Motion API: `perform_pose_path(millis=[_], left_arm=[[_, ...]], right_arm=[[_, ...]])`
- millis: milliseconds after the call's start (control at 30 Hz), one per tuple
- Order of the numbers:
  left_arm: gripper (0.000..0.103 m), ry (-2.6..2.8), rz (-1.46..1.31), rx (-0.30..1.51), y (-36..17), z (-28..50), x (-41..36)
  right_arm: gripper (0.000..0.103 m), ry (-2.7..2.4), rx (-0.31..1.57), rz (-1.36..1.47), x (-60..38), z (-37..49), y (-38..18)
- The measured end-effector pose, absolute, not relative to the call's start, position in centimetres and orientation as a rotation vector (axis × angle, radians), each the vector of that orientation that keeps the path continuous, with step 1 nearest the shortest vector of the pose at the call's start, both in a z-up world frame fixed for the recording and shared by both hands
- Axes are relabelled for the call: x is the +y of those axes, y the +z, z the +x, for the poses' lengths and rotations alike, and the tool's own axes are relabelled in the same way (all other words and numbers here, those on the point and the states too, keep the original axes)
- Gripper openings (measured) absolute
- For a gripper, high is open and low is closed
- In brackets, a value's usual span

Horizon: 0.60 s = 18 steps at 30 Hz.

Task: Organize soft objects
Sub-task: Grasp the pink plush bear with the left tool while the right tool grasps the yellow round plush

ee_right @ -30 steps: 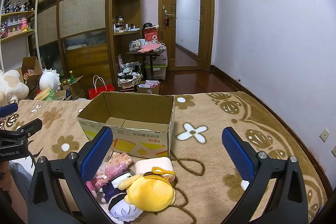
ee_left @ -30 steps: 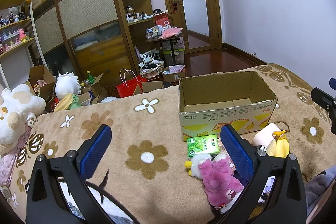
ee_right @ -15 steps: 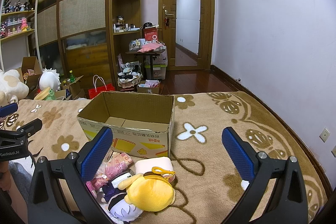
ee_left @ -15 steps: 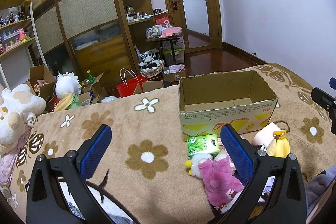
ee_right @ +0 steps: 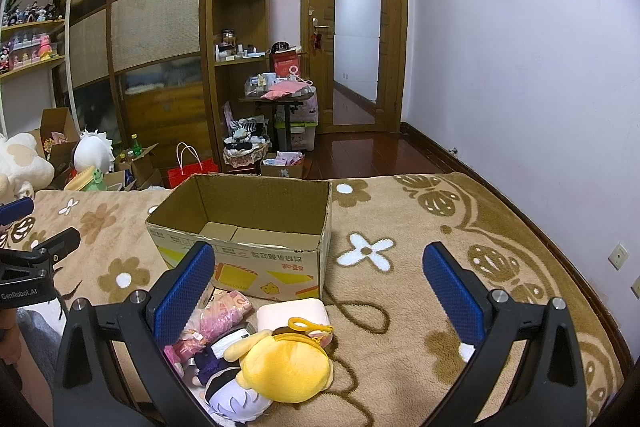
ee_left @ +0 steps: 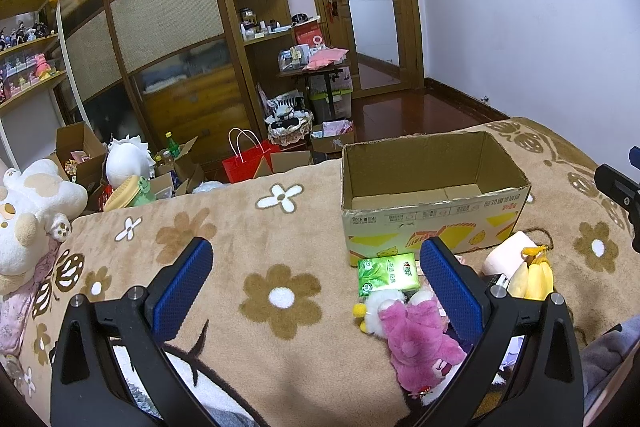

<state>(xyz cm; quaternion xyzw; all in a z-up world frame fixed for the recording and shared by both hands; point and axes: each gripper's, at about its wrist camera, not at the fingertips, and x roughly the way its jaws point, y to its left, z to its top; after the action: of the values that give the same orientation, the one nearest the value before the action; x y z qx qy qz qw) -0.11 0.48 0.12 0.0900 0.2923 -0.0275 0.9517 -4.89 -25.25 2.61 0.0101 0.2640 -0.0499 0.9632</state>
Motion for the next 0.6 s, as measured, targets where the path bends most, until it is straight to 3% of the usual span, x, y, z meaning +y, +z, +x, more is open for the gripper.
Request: perform_pose_path(millis=[600], left_arm=[[0.102, -0.124, 0.153, 0.767, -2.1, 1.9, -0.3]], right_arm=[[0.103, -0.092, 0.755, 0.146, -26.7, -1.9, -0.9]])
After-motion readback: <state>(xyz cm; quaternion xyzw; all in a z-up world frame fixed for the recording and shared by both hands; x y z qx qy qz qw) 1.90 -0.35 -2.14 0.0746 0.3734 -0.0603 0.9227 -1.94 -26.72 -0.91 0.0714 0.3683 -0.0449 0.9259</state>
